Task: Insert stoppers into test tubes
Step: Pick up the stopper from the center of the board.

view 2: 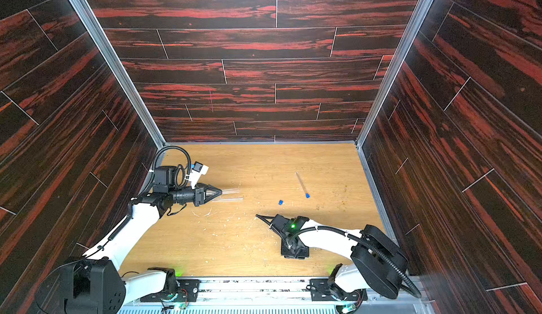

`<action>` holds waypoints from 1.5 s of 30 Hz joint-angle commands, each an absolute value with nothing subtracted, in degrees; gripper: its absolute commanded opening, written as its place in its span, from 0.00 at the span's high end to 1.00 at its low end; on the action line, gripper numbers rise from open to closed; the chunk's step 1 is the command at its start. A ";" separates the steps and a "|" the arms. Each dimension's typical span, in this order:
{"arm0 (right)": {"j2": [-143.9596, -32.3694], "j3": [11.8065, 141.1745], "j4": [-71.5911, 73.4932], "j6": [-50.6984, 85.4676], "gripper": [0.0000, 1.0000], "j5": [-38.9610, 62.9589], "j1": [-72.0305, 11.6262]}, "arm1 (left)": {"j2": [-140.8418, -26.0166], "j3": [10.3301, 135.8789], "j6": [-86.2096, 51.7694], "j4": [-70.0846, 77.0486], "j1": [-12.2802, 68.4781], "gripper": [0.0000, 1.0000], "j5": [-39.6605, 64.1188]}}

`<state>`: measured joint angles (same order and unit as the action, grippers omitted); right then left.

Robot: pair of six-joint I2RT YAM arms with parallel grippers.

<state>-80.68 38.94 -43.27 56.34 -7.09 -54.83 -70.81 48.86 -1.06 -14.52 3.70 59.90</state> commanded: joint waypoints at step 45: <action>-83.75 40.43 -42.72 55.92 0.73 -7.71 -54.46 | -70.54 48.52 -0.36 -14.07 3.25 1.00 59.95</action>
